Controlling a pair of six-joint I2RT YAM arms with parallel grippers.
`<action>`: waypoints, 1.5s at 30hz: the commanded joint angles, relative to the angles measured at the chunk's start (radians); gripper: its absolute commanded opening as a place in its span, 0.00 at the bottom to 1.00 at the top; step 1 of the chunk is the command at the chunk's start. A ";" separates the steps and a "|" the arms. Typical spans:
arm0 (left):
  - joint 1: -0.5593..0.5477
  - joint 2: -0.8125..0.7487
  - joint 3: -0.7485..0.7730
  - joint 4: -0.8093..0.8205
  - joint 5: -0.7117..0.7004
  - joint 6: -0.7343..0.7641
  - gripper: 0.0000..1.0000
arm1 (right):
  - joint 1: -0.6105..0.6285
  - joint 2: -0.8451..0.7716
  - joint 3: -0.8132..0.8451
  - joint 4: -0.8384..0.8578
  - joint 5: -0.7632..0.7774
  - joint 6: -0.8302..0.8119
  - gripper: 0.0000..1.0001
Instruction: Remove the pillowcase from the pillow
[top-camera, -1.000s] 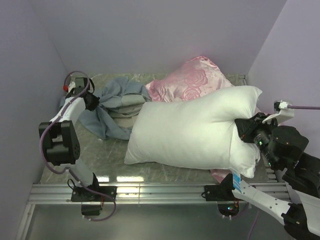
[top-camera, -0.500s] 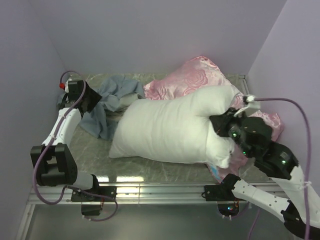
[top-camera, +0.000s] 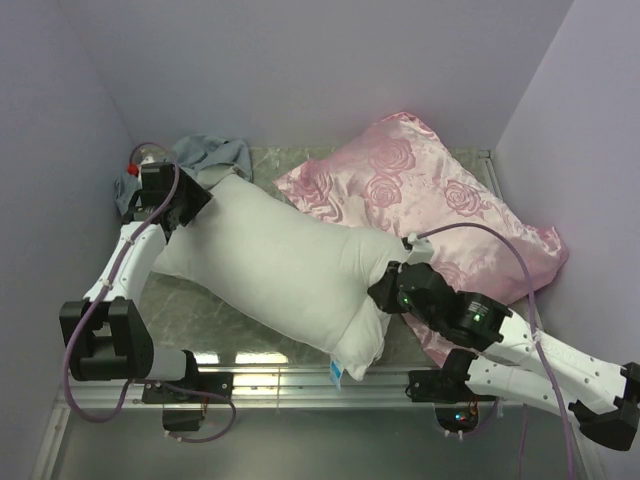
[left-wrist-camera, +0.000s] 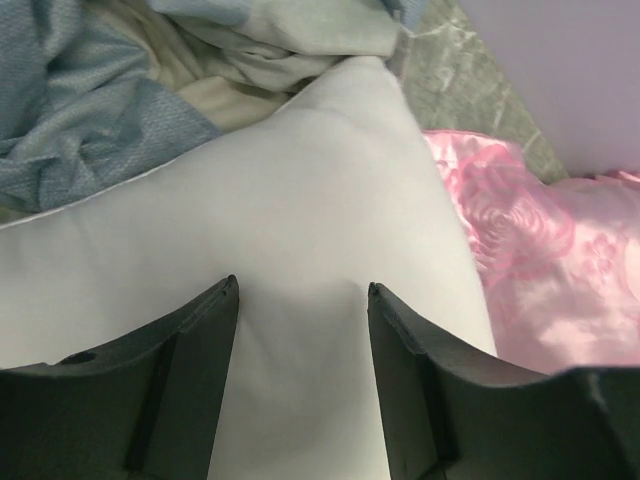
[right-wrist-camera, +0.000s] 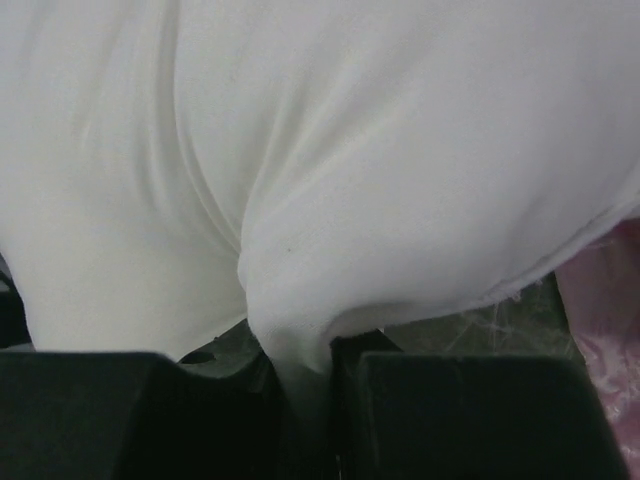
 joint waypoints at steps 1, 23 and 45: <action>-0.038 -0.076 -0.004 0.028 0.031 0.019 0.59 | 0.004 -0.084 0.021 0.000 0.115 0.044 0.10; -0.333 -0.424 -0.046 -0.081 0.024 0.228 0.65 | 0.002 -0.187 0.304 -0.183 0.124 -0.102 1.00; -0.333 -0.652 -0.069 -0.130 0.067 0.279 0.69 | -0.194 0.023 0.329 0.116 -0.120 -0.257 1.00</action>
